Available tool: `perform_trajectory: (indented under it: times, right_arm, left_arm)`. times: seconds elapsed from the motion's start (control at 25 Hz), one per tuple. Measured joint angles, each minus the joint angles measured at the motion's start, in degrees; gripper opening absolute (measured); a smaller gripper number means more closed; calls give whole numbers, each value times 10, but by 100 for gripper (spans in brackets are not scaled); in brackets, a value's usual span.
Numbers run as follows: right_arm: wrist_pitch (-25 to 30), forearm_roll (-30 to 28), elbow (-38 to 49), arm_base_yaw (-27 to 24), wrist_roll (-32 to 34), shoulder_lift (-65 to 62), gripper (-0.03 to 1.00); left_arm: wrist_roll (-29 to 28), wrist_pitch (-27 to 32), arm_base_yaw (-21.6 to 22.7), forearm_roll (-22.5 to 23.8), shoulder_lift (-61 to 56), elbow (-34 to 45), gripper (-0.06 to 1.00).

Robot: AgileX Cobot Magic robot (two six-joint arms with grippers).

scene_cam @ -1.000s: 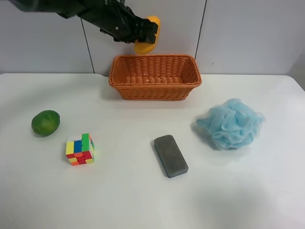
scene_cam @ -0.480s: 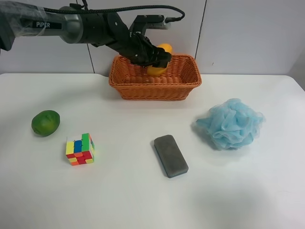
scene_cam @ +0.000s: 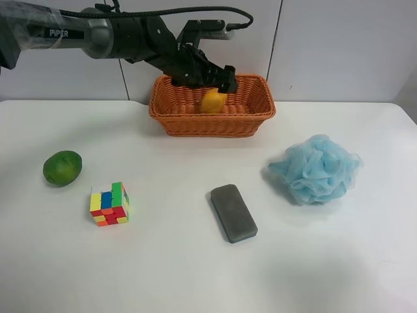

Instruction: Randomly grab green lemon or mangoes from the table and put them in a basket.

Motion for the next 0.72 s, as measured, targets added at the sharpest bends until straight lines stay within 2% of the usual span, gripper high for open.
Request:
perform_trajectory:
  times: [0.2,0.36,0.56,0.72]
  right_arm:
    - [0,0,0,0,0,0,99]
    - [0,0,0,0,-3,0,99]
    - [0,0,0,0,0,0,99]
    - [0,0,0,0,0,0,99]
  left_arm:
    - [1,12,0,0,-1,0,99]
    - [1,44,0,4,-19,0,99]
    - [-2,89,1,56,-89,0,99]
    - [-32,145,19,103,-163,0,99]
